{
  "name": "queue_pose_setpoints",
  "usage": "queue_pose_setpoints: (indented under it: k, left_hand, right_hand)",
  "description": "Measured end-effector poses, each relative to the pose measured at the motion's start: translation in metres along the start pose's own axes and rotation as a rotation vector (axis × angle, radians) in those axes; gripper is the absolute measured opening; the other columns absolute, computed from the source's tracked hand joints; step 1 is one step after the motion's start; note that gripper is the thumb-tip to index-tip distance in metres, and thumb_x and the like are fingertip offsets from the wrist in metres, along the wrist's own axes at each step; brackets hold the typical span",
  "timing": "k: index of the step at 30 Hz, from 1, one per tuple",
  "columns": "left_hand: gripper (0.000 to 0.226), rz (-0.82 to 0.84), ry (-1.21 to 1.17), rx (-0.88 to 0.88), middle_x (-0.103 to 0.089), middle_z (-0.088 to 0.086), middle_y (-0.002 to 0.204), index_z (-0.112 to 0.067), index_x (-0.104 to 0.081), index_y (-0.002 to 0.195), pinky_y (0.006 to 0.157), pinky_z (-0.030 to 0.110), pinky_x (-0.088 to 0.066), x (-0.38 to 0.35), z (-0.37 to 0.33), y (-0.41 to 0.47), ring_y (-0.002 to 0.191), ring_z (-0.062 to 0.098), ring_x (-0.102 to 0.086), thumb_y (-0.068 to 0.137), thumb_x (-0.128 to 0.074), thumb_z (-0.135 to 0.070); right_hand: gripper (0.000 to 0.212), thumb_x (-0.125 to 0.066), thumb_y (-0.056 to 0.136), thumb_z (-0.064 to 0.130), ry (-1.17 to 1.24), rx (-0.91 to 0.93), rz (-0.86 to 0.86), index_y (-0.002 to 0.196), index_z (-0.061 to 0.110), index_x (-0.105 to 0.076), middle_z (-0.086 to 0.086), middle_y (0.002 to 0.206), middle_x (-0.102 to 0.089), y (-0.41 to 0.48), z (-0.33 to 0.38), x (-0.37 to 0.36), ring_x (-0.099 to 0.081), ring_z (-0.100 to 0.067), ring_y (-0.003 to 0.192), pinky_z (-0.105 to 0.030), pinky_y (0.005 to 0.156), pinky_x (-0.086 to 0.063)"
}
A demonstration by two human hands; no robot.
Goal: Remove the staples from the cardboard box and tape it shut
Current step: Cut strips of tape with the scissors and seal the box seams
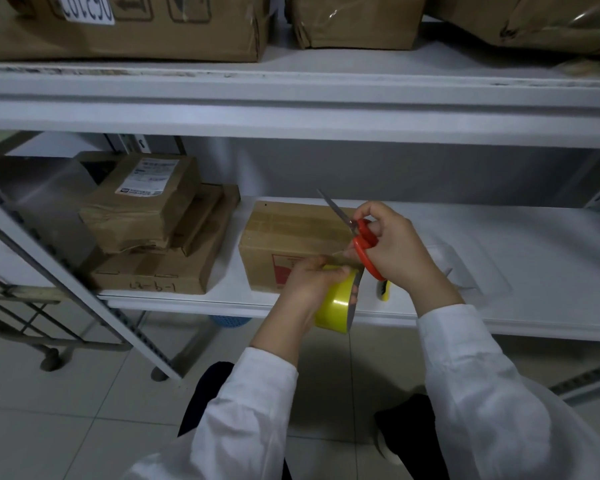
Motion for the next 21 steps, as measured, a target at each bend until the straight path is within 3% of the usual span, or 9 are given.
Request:
queue_pose_setpoints:
  k: [3,6,12,14,17,18,19,21]
  left_hand:
    - [0.010,0.033,0.004,0.048,-0.058,0.007,0.065,-0.002,-0.057,0.097,0.038,0.013,-0.045,-0.003,-0.006,-0.007,0.036,0.003,-0.057,0.091,-0.052,0.004]
    - [0.023,0.058,0.044,0.050,-0.054,0.007,0.070,0.004,-0.055,0.114,0.035,0.010,-0.041,-0.003,-0.007,-0.004,0.034,-0.001,-0.055,0.092,-0.051,0.003]
    - [0.012,0.049,0.076,0.117,-0.057,0.009,0.053,-0.004,-0.053,0.089,0.038,0.019,-0.047,0.006,0.003,-0.007,0.033,0.010,-0.055,0.089,-0.052,0.008]
    - [0.011,0.019,0.049,0.107,-0.056,0.010,0.056,-0.002,-0.052,0.095,0.037,0.018,-0.046,0.006,0.004,-0.007,0.033,0.010,-0.054,0.090,-0.051,0.008]
    - [0.013,-0.042,0.016,0.094,-0.054,0.006,0.073,-0.004,-0.053,0.104,0.036,0.012,-0.044,0.001,0.002,-0.009,0.036,0.000,-0.057,0.092,-0.052,0.001]
    - [0.011,-0.063,-0.011,0.101,-0.056,0.006,0.079,-0.006,-0.054,0.103,0.042,0.014,-0.049,-0.001,0.002,-0.007,0.045,-0.001,-0.062,0.092,-0.054,-0.005]
    - [0.011,-0.092,-0.020,0.107,-0.061,0.008,0.088,-0.011,-0.057,0.102,0.057,0.021,-0.057,-0.002,0.005,-0.004,0.062,0.004,-0.069,0.092,-0.057,-0.014]
    - [0.010,-0.167,0.018,0.138,-0.063,0.009,0.109,-0.019,-0.063,0.095,0.094,0.040,-0.051,-0.004,0.009,0.000,0.103,0.023,-0.064,0.090,-0.060,-0.026]
  right_hand:
    - [0.042,-0.074,0.076,0.007,0.003,-0.005,0.002,0.082,0.038,-0.048,0.005,0.079,-0.066,-0.002,-0.002,0.000,-0.064,-0.009,0.078,-0.016,0.068,-0.049]
    - [0.042,-0.075,0.075,0.007,0.004,-0.023,-0.005,0.083,0.039,-0.049,0.003,0.080,-0.067,-0.002,-0.008,-0.002,-0.065,-0.013,0.080,-0.022,0.071,-0.051]
    - [0.043,-0.075,0.074,0.000,0.110,-0.054,-0.050,0.083,0.036,-0.052,0.000,0.077,-0.068,0.002,-0.011,0.001,-0.066,-0.015,0.074,-0.022,0.070,-0.053]
    - [0.041,-0.075,0.075,0.003,0.087,-0.036,-0.013,0.084,0.036,-0.052,0.003,0.076,-0.069,0.008,-0.008,0.001,-0.067,-0.013,0.073,-0.021,0.069,-0.053]
    - [0.040,-0.073,0.075,0.001,0.086,-0.039,-0.014,0.084,0.035,-0.052,0.000,0.078,-0.070,0.016,-0.010,-0.001,-0.069,-0.015,0.073,-0.029,0.072,-0.055]
    - [0.040,-0.073,0.076,0.003,0.071,-0.032,-0.012,0.085,0.035,-0.052,-0.001,0.082,-0.070,0.018,-0.009,-0.001,-0.069,-0.016,0.076,-0.031,0.074,-0.056]
    - [0.039,-0.074,0.076,0.005,0.045,-0.026,-0.006,0.087,0.035,-0.052,-0.002,0.088,-0.070,0.020,-0.009,-0.001,-0.068,-0.018,0.082,-0.031,0.077,-0.055]
    - [0.038,-0.075,0.077,0.008,-0.017,-0.007,0.000,0.094,0.033,-0.052,-0.004,0.100,-0.067,0.026,-0.008,-0.002,-0.065,-0.020,0.092,-0.027,0.078,-0.053]
Point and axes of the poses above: each hand's wrist, its own y-axis towards the middle knuckle, its own x-axis out of the back of the hand, z = x × y, the point moved 2 cm from there along y, towards the middle knuckle
